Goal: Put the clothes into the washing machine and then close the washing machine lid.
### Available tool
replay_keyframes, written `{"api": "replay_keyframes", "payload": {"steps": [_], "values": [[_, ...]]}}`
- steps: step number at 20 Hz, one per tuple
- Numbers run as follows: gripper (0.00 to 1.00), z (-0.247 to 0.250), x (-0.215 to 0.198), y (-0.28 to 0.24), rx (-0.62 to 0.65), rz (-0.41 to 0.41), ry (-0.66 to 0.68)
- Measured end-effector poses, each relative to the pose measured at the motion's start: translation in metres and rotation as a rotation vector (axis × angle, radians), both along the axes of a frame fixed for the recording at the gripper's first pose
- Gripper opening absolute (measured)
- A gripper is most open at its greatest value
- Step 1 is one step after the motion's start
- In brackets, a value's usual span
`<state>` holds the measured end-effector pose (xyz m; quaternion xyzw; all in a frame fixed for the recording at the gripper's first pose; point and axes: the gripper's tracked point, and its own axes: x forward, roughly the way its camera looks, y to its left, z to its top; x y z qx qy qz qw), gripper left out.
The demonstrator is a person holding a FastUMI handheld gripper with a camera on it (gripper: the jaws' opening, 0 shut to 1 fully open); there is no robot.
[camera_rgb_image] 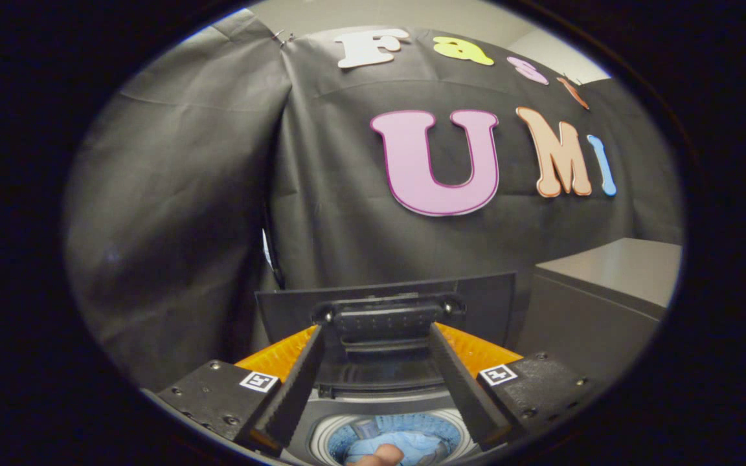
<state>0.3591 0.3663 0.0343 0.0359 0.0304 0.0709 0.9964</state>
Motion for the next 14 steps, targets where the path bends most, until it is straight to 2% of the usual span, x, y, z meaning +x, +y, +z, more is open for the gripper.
{"api": "replay_keyframes", "payload": {"steps": [3,6,11,14], "values": [[0.97,0.035,0.011,0.004,0.045,0.007,-0.056],[0.97,0.068,0.024,-0.003,0.061,-0.024,-0.126],[0.96,0.09,0.066,0.001,0.074,0.009,-0.177],[0.96,0.098,0.096,-0.004,0.071,-0.011,-0.202]]}}
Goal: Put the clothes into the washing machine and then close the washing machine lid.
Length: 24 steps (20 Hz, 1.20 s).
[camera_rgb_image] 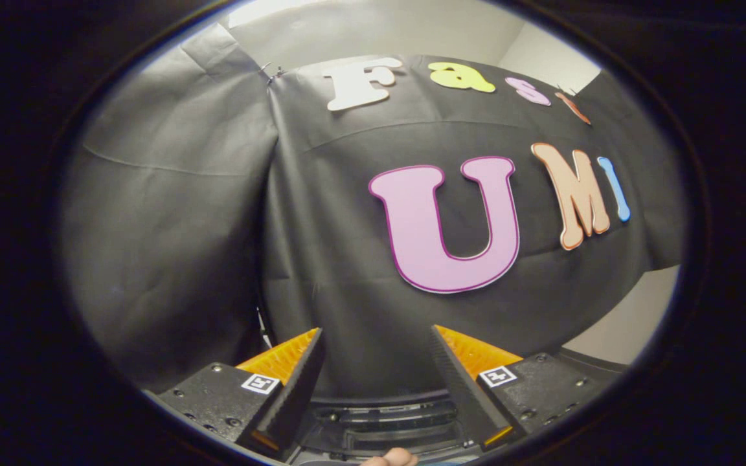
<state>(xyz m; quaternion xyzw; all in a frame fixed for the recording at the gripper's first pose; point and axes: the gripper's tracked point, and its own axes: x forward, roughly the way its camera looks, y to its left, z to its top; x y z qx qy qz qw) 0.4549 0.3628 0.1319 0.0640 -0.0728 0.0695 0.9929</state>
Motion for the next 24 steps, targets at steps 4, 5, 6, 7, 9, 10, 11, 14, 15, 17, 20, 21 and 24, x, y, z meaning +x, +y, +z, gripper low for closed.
{"api": "replay_keyframes", "payload": {"steps": [4,5,6,7,9,10,11,14,15,17,20,21,24], "values": [[0.96,-0.018,0.042,-0.01,-0.041,-0.046,0.04],[0.96,-0.031,0.05,-0.01,-0.049,-0.043,0.079],[0.96,-0.042,0.057,-0.01,-0.058,-0.033,0.112],[0.96,-0.051,0.062,-0.01,-0.068,-0.027,0.136],[0.96,-0.066,0.071,-0.013,-0.103,-0.027,0.167],[0.96,-0.072,0.071,-0.013,-0.111,-0.025,0.185],[0.96,-0.08,0.073,-0.008,-0.113,-0.02,0.194],[0.97,-0.11,0.076,-0.009,-0.105,-0.019,0.281],[0.97,-0.106,0.074,-0.009,-0.136,-0.02,0.249],[0.97,-0.11,0.072,-0.007,-0.118,-0.019,0.277],[0.97,-0.108,0.068,-0.01,-0.127,-0.031,0.273],[0.97,-0.111,0.067,-0.011,-0.132,-0.033,0.273],[0.97,-0.107,0.058,-0.011,-0.127,-0.033,0.276]]}}
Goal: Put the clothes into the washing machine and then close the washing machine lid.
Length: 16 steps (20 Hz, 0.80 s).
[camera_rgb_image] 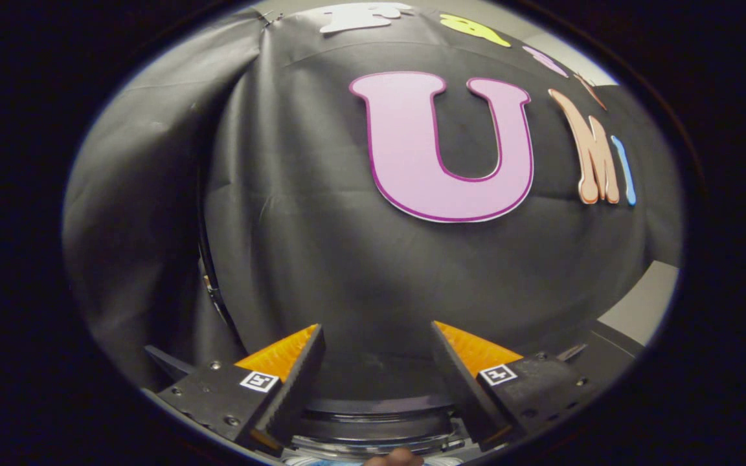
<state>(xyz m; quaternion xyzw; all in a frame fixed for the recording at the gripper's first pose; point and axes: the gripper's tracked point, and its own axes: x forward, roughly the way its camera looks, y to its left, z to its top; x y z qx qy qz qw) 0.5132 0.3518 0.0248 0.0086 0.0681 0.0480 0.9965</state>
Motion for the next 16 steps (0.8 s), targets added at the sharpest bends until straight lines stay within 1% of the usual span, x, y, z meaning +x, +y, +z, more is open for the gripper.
{"api": "replay_keyframes", "payload": {"steps": [16], "values": [[0.96,0.004,-0.031,0.007,0.02,0.017,-0.007]]}}
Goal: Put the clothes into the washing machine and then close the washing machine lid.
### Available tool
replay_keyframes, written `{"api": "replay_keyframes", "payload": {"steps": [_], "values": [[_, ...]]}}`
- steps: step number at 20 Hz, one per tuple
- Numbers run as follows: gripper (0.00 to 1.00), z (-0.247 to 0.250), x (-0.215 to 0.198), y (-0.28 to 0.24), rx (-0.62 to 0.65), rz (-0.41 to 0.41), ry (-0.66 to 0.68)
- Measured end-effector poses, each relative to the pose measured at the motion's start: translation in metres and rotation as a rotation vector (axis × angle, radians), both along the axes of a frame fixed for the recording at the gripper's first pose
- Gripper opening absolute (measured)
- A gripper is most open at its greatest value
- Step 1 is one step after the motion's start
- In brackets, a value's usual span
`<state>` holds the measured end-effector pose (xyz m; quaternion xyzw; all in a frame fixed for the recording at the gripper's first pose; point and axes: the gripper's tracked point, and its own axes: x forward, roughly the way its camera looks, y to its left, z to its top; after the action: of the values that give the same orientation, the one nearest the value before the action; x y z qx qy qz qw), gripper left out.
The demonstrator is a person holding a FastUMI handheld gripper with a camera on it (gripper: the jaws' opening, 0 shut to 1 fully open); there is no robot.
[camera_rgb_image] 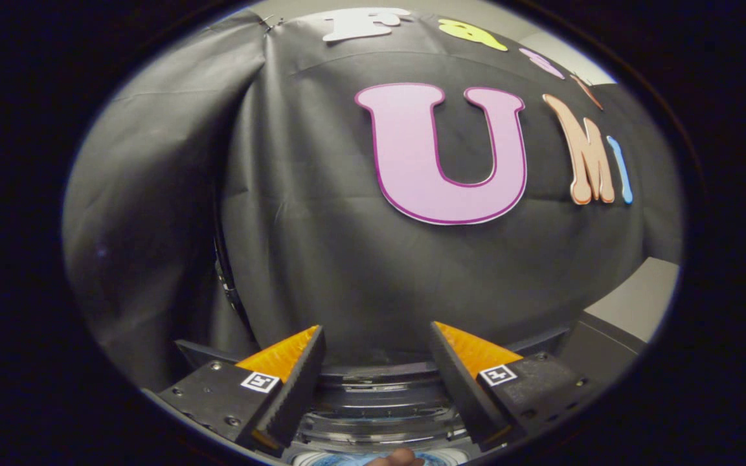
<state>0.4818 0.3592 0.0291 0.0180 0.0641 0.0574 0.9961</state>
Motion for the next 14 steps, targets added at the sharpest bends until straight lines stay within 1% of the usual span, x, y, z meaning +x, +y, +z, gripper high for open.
{"api": "replay_keyframes", "payload": {"steps": [4,11,14], "values": [[0.97,0.003,-0.002,-0.001,0.027,-0.006,-0.008],[0.97,0.012,-0.007,-0.001,0.011,-0.019,-0.024],[0.97,0.016,-0.011,-0.003,0.026,-0.025,-0.035]]}}
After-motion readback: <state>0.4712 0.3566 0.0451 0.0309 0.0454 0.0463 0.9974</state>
